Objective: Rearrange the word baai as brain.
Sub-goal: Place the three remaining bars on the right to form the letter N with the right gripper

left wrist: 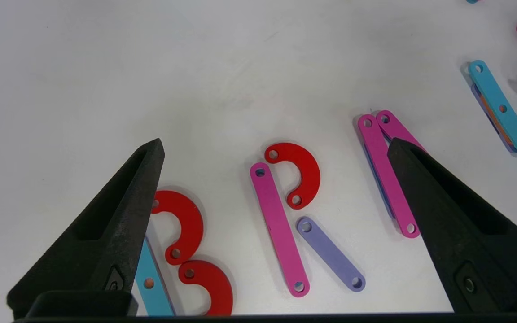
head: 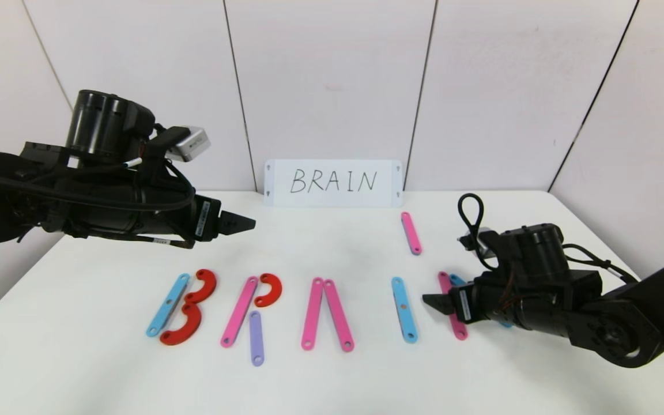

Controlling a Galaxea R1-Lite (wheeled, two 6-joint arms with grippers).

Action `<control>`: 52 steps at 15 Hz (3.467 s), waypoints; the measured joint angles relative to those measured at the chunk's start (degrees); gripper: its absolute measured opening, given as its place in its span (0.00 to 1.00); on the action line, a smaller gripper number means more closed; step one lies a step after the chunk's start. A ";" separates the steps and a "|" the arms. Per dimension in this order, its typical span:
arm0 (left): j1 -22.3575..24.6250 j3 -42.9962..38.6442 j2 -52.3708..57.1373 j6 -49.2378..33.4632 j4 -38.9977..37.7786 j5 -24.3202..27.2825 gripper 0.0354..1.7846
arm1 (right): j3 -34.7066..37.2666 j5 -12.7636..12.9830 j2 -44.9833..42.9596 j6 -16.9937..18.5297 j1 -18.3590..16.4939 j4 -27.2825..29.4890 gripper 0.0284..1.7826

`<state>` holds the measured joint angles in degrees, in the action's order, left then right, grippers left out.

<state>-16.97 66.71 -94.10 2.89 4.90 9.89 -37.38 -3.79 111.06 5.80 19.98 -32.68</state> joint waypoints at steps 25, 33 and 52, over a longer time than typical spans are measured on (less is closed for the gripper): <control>-0.67 -0.34 -0.02 -0.02 -0.02 0.00 0.97 | 8.91 6.33 -8.44 8.58 1.10 2.36 0.97; -0.69 -0.34 0.00 -0.02 -0.09 -0.02 0.97 | 8.46 7.23 -8.96 8.36 1.77 2.07 0.97; -0.67 -0.34 -0.02 0.00 -0.09 0.00 0.97 | -6.12 6.51 0.35 7.67 1.13 5.97 0.97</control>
<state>-17.64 66.37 -94.12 2.89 4.82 9.89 -43.50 2.72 111.41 13.47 21.11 -26.71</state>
